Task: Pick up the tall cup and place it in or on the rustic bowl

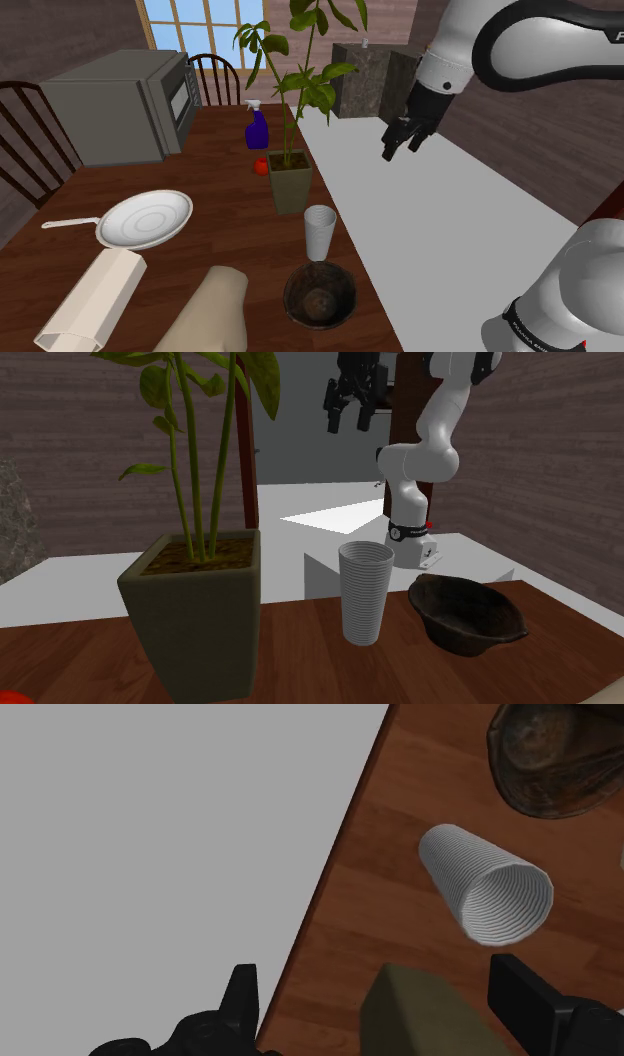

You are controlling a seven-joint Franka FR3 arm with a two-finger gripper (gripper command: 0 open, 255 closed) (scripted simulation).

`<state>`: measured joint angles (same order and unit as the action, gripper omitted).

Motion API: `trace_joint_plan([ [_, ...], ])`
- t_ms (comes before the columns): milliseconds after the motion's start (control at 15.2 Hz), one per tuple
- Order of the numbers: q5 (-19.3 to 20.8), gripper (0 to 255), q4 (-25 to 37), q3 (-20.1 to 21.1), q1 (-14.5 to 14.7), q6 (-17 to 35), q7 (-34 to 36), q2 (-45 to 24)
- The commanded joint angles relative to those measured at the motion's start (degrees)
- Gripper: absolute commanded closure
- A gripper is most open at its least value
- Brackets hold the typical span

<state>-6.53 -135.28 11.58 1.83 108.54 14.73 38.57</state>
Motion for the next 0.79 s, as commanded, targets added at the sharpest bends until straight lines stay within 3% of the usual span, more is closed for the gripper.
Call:
trace_joint_plan([
  [0,-0.08,0,-0.37,2.94,0.25,2.55,2.95,-2.23],
  [396,1.97,0,1.47,11.41,-0.33,9.28,11.77,-11.65],
  [726,7.01,0,5.14,18.56,-1.84,13.75,20.73,-21.59],
])
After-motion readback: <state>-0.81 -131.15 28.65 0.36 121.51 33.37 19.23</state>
